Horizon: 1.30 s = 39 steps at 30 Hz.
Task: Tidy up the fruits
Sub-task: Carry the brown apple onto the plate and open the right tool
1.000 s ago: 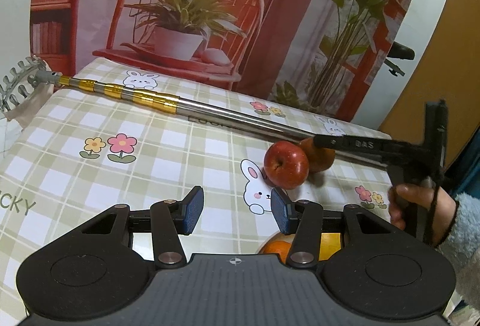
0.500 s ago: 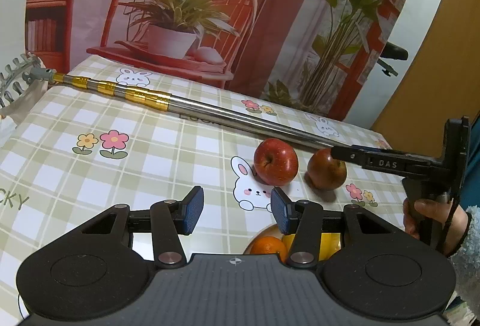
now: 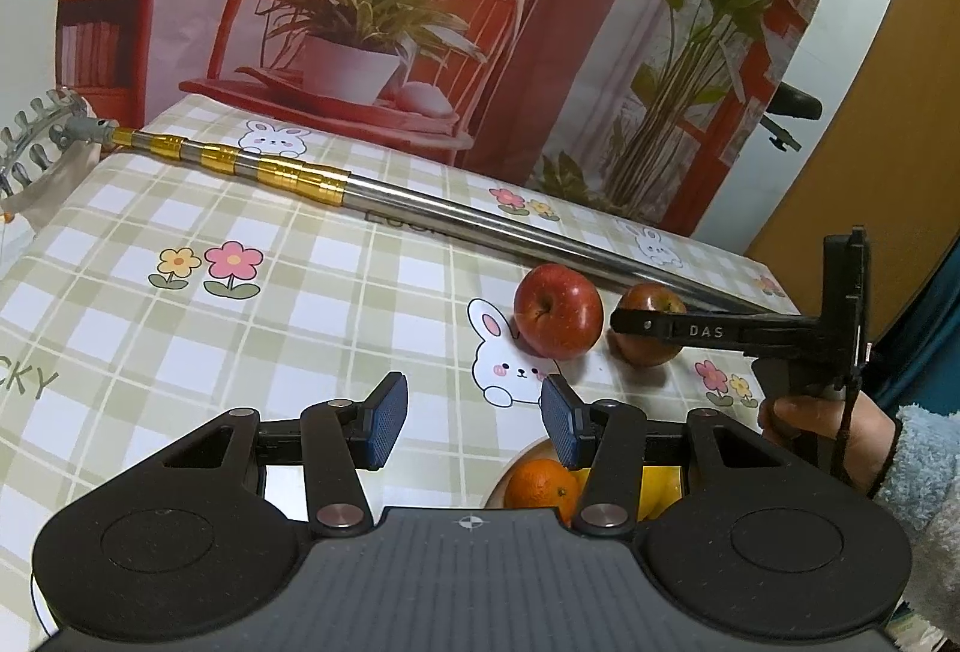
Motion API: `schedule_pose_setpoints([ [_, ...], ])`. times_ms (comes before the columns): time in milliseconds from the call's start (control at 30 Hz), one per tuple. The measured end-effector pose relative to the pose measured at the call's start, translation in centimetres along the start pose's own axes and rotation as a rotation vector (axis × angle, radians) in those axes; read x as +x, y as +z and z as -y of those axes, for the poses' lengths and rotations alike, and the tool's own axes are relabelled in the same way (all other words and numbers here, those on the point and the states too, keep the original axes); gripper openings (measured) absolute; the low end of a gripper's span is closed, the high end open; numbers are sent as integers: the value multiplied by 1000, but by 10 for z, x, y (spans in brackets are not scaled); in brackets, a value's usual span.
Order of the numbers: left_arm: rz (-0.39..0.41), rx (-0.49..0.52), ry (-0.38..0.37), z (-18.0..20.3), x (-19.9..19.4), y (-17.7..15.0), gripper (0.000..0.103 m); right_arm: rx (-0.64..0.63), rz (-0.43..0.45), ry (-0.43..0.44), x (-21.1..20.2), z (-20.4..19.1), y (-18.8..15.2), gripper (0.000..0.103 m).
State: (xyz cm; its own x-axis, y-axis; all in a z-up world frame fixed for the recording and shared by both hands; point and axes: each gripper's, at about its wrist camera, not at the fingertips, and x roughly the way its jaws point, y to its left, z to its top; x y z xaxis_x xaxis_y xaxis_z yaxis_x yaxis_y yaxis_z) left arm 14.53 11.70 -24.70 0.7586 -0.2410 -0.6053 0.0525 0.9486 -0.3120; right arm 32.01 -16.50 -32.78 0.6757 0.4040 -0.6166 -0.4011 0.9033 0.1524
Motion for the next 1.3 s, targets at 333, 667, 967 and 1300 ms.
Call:
schedule_pose_setpoints([
  [333,-9,9,-5,4,-5,-3,52,1,5,-3,-29,-8,-13,59],
  [667,-2,33,-21,11,-23,-12,52,1,81,74,-104,-40,-34,59],
  [967,5,54,-30,18,-39,-20,52,-48,67,137,-137,-87,-66,59],
  [1300,12,50,-35,18,-52,-28,52,-118,-12,143,-132,-117,-91,59],
])
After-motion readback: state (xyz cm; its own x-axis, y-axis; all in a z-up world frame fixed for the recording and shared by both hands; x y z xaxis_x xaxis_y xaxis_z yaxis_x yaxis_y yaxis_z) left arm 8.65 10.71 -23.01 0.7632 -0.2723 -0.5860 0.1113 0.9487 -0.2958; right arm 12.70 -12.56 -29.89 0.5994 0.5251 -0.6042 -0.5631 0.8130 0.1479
